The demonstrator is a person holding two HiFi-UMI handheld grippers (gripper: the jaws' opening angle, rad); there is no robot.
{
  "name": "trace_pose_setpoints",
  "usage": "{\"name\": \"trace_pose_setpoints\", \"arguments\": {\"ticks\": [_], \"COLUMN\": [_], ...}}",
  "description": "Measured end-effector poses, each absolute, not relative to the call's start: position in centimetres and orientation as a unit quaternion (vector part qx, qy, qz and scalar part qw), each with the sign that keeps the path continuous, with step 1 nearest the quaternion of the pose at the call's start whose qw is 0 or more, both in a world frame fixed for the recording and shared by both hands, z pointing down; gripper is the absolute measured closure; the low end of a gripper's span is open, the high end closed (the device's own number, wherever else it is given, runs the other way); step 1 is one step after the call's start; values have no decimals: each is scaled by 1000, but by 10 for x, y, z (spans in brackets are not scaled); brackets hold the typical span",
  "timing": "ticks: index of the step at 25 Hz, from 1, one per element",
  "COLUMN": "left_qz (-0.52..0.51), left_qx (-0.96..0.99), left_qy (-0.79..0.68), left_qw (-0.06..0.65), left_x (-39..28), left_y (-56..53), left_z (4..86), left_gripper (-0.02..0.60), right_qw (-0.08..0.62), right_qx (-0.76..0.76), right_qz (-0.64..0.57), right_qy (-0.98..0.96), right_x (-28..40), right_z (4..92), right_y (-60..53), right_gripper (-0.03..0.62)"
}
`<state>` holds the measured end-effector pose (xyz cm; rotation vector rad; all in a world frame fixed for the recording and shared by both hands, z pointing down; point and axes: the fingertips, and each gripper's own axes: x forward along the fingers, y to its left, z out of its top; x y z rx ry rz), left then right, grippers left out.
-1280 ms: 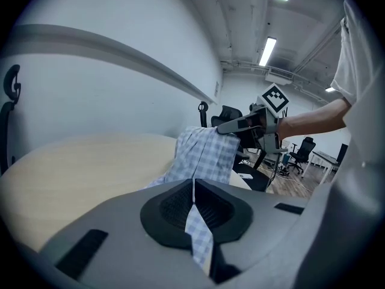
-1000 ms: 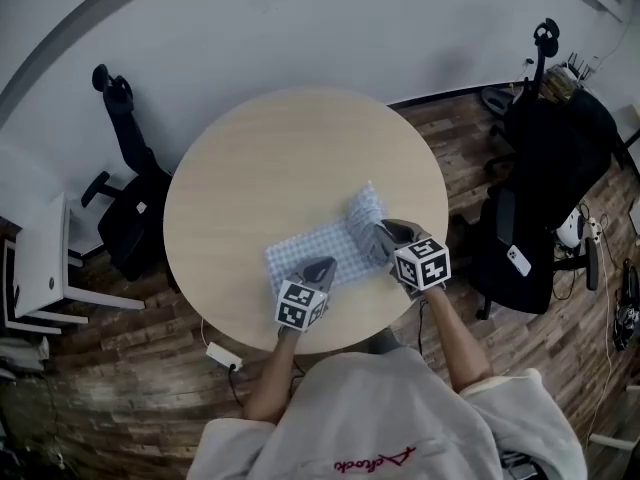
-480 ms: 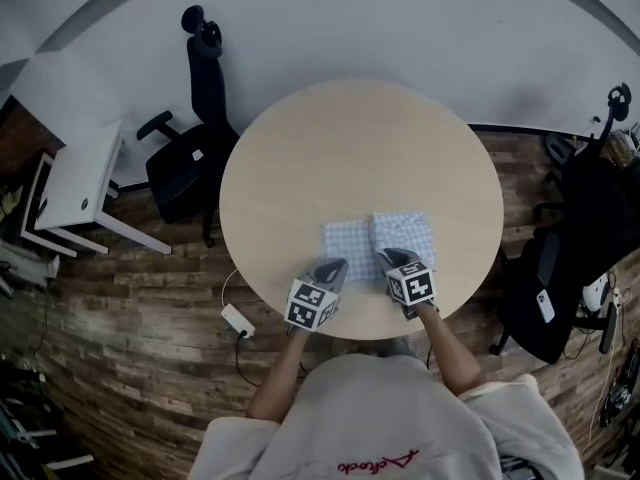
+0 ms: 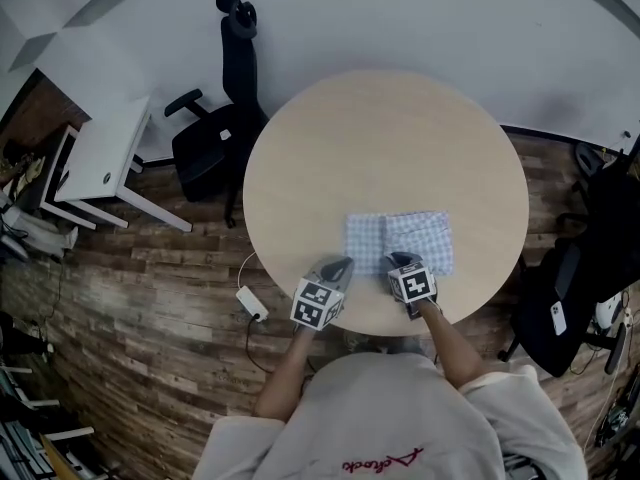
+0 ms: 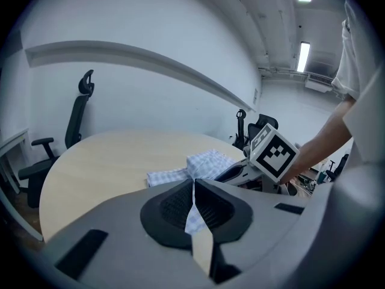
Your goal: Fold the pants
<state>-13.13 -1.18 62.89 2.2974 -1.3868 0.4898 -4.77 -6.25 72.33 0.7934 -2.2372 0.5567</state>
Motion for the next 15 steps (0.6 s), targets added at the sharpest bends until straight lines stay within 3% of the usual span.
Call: {"name": "trace_pose_setpoints", "arguments": {"ticks": [2,6,10,15], "left_qz": [176,179,185,195], "left_qx": [830,849,870,892], "left_qy": [-488,-457,-418,-370], "left_qw": [205,196,186,174], "left_x": [-123,-94,-58,-4], "left_y": [-17,-34,-54,-73], "left_z": [628,624,621,617], "left_gripper": [543,543,543,543], "right_qw": [337,284,223,204], "right_qx": [288,266,294,393], "right_qz": [231,255,257,300], "right_qy": [-866,-885,-893,-845], "right_x": [-51,-51,-26,69], "right_z": [719,690,659,665], "right_y": [-60,-57,-78,-113], "right_gripper": [503,405,391,391]}}
